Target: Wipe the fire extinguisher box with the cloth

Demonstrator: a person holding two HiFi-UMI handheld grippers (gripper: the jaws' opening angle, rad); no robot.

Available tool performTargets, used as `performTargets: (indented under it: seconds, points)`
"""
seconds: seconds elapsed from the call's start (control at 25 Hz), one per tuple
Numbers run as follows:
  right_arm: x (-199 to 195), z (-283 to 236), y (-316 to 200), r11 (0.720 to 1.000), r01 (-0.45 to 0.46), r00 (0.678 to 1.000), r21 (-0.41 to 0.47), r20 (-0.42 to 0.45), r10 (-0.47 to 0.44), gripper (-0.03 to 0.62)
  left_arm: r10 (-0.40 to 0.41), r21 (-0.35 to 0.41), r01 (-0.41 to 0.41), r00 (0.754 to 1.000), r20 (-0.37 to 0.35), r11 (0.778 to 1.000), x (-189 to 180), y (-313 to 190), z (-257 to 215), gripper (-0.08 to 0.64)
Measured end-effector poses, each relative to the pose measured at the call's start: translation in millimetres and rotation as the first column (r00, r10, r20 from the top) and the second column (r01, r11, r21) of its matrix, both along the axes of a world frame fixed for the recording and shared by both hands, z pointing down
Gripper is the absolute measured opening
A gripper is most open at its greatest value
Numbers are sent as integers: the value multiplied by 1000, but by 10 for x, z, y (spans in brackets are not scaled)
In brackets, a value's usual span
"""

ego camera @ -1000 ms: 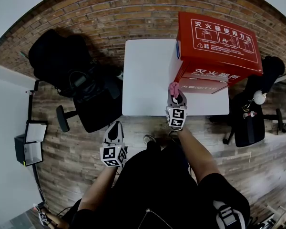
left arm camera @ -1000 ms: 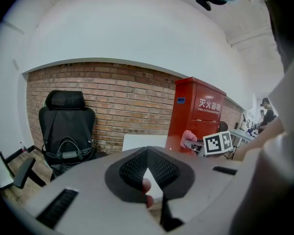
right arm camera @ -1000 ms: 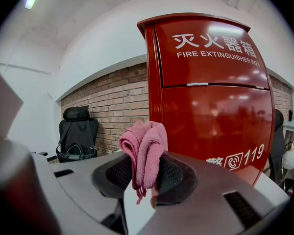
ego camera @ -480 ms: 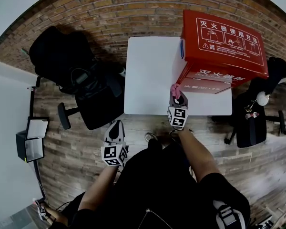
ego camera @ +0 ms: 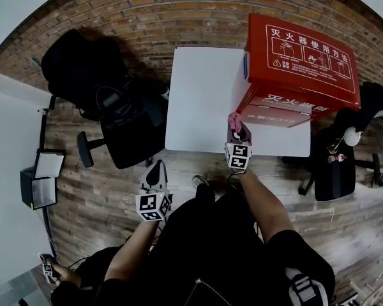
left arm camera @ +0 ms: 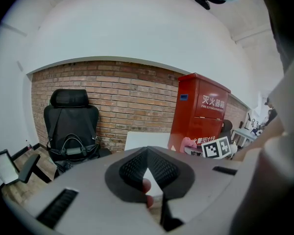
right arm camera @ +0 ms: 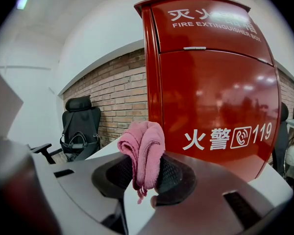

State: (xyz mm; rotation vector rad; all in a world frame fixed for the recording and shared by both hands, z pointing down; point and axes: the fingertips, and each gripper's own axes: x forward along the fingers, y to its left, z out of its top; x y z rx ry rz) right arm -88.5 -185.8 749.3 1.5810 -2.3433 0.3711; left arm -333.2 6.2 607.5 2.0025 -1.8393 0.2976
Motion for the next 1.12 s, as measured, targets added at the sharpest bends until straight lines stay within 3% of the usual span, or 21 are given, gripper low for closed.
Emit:
performTargets:
  seconds: [0.56, 1.12]
  points:
    - [350, -70, -65, 993, 118, 992, 11, -42, -117, 112, -72, 34, 72, 997, 2, 997, 649, 54, -184, 18]
    - [605, -83, -81, 986, 165, 986, -1, -6, -165, 112, -119, 72, 118, 993, 17, 990, 1198, 49, -350, 18]
